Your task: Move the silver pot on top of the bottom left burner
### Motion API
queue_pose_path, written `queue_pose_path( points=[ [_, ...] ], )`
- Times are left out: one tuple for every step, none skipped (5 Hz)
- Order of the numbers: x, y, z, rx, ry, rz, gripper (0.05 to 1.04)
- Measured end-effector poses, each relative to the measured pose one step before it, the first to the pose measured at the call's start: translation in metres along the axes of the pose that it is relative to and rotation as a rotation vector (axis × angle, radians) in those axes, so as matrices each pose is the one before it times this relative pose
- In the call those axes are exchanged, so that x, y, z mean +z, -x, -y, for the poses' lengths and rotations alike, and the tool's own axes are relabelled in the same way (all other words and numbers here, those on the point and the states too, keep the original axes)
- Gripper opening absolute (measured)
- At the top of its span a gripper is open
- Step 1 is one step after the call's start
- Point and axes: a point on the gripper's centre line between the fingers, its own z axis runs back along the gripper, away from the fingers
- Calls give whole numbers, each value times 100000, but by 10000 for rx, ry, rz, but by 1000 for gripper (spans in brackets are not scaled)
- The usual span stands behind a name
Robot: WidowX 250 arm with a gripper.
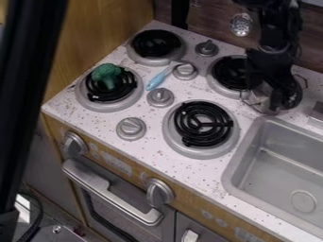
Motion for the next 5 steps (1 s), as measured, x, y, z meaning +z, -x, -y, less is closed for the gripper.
queue_pose_path(
  points=[
    [-1559, -1169, 313, -132, -3, -340, 996],
    [-1562, -711, 396, -110, 109, -239, 996],
    [-1545, -535, 454, -83, -33, -72, 996],
    [-928, -469, 151, 121, -32, -55, 996],
    [-988, 140, -164, 48, 2, -521, 948]
  ],
)
